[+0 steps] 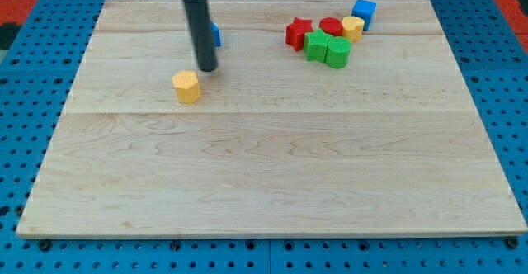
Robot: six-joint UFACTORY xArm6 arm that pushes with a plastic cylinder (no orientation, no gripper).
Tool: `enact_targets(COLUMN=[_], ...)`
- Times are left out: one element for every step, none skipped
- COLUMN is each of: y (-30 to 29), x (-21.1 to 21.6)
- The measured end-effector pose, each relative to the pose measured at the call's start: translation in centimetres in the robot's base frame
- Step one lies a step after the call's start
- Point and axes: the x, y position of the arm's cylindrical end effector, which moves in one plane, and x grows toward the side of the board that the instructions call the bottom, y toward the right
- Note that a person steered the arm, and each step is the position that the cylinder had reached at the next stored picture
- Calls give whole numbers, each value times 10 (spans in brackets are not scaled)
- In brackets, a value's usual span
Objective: Move your arm towards the top right
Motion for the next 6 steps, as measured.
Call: enact_targets(y=[0, 0, 97, 229, 318, 284], x=[1, 2, 20, 33, -27, -92])
